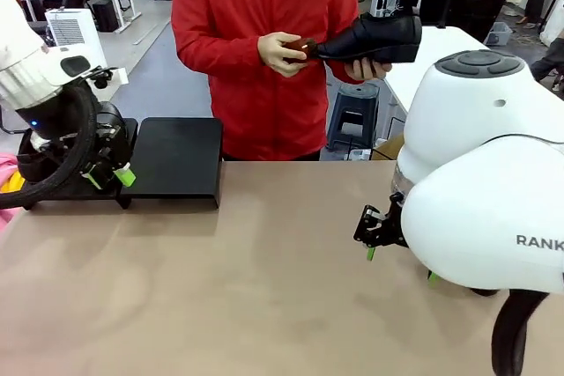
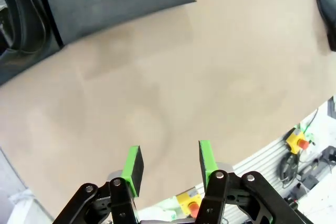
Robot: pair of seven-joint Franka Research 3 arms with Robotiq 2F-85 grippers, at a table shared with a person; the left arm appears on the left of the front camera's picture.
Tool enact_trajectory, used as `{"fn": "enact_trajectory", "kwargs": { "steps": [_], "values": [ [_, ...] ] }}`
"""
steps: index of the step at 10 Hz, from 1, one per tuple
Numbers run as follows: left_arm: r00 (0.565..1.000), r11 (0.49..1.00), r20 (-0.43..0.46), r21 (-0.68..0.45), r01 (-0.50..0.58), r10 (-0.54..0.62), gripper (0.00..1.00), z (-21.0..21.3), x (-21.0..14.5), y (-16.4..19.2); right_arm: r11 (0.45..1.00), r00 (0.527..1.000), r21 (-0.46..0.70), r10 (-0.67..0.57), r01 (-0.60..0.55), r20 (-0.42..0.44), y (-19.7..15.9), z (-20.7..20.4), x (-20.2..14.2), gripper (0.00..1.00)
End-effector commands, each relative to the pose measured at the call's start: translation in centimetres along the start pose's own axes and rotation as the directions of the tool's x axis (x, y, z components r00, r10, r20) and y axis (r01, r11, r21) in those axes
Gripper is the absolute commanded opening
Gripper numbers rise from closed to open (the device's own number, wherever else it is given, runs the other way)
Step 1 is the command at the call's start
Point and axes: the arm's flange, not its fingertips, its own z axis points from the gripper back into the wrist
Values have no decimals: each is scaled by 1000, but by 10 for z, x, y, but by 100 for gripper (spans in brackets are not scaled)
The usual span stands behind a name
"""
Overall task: Organize the shoes by placing them on the stand.
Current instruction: Pick up one Shoe and place it in the middle of the table.
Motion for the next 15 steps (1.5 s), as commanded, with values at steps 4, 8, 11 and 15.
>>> {"fn": "enact_trajectory", "kwargs": {
  "steps": [4, 8, 11, 15],
  "values": [
    [999, 999, 23, -19, 28, -27, 57, 5, -1, -15, 902, 907, 106, 409, -419, 103, -93, 2, 98, 100],
    [999, 999, 23, -19, 28, -27, 57, 5, -1, -15, 814, 826, 144, 561, -562, 55, -111, -46, 130, 100],
    [999, 999, 23, -19, 28, -27, 57, 5, -1, -15, 771, 774, 67, 629, -633, 79, -112, -76, 128, 100],
    [999, 999, 23, -19, 28, -27, 57, 5, -1, -15, 769, 771, 52, 637, -637, 25, -108, -103, 130, 100]
  ]
}}
